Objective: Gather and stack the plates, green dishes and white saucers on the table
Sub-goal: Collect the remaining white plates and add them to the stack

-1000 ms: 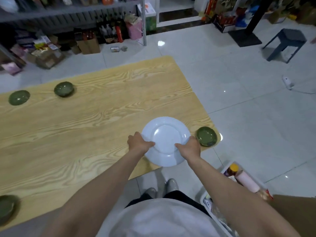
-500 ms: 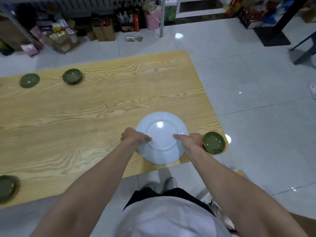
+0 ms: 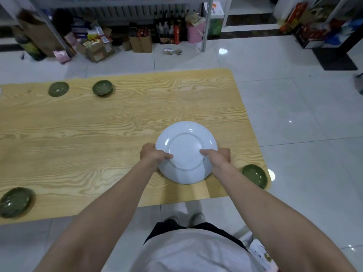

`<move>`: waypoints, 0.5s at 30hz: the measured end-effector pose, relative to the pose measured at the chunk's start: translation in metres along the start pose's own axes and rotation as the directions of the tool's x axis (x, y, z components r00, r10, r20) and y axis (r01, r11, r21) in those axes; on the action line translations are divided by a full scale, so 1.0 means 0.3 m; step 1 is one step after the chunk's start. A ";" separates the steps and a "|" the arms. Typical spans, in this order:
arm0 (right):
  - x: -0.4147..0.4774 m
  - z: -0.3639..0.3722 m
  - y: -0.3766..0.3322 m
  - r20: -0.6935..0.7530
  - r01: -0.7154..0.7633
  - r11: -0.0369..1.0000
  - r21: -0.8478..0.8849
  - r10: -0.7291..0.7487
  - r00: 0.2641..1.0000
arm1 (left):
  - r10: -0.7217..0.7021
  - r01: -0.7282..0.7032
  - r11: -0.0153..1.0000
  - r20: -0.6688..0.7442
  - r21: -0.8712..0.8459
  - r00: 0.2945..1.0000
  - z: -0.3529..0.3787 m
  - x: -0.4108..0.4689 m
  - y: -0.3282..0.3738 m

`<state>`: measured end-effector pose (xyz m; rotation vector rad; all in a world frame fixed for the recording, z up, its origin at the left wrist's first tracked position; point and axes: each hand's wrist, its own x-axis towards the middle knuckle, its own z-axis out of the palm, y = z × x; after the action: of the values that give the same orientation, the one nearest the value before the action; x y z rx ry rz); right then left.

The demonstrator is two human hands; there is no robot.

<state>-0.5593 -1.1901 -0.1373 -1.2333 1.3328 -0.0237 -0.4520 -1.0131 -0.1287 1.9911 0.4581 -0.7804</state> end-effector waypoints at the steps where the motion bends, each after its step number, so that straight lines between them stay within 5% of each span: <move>1: -0.006 0.013 -0.019 -0.002 0.034 0.999 0.034 -0.034 0.999 | 0.023 -0.024 0.998 -0.014 -0.053 1.000 -0.006 -0.005 0.013; 8: -0.074 0.074 -0.201 -0.053 0.176 0.964 0.199 -0.169 0.984 | 0.194 -0.227 0.945 -0.158 -0.235 0.968 -0.049 -0.064 0.153; 15: -0.101 0.067 -0.307 -0.060 0.197 0.892 0.407 -0.190 0.980 | 0.133 -0.195 0.859 -0.162 -0.474 0.978 -0.103 -0.075 0.249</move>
<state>-0.4988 -1.1972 -0.0593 -0.9977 1.1407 -0.4403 -0.4137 -1.0246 -0.0550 1.5781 0.4941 -0.3823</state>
